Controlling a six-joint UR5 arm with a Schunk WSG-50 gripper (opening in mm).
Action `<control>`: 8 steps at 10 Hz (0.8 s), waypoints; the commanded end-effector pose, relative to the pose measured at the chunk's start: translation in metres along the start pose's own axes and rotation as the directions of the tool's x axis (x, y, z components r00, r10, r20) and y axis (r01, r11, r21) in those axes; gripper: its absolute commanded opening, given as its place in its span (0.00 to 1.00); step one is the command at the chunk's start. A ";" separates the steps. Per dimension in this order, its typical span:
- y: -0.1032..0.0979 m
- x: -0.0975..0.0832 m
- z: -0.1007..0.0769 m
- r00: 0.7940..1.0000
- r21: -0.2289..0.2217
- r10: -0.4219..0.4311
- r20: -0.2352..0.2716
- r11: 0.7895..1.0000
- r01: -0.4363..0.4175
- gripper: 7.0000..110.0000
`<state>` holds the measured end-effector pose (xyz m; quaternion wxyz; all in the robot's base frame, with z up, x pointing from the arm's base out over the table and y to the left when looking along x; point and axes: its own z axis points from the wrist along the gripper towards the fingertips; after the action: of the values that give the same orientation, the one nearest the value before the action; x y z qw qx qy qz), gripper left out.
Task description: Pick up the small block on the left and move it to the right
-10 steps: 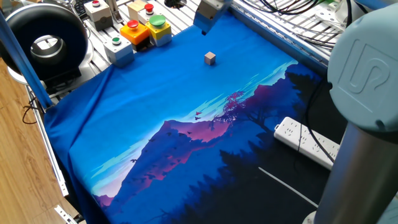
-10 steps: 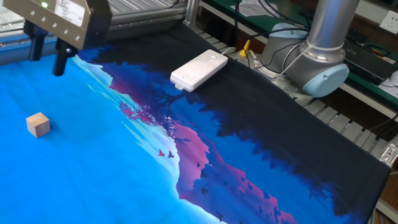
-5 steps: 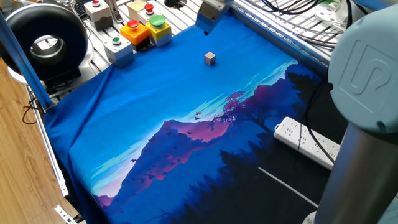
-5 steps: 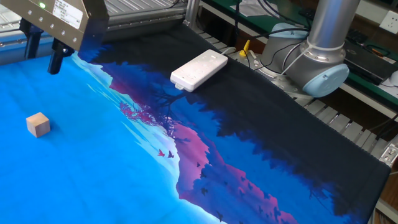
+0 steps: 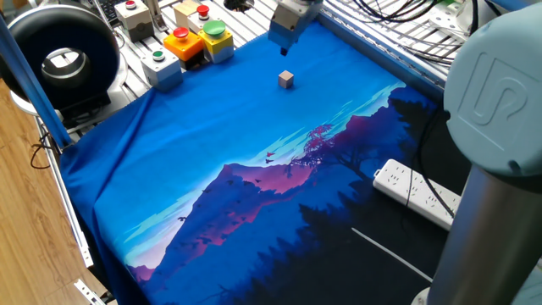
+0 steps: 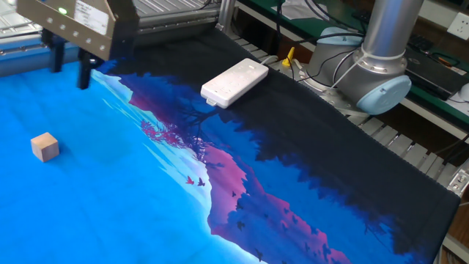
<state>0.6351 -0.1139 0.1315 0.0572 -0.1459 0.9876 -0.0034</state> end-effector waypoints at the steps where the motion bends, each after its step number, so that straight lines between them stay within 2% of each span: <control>1: 0.004 0.028 -0.003 0.992 -0.012 0.070 -0.109 0.997 -0.072 0.15; 3: -0.009 0.036 -0.004 0.985 0.048 0.108 -0.136 0.994 -0.102 0.15; 6: -0.009 0.018 0.000 0.995 0.032 0.067 -0.078 0.997 -0.065 0.15; 8: -0.017 -0.007 0.012 0.999 0.030 0.031 -0.037 0.999 -0.030 0.15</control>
<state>0.6276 -0.1291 0.1257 0.0224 -0.1194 0.9923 -0.0250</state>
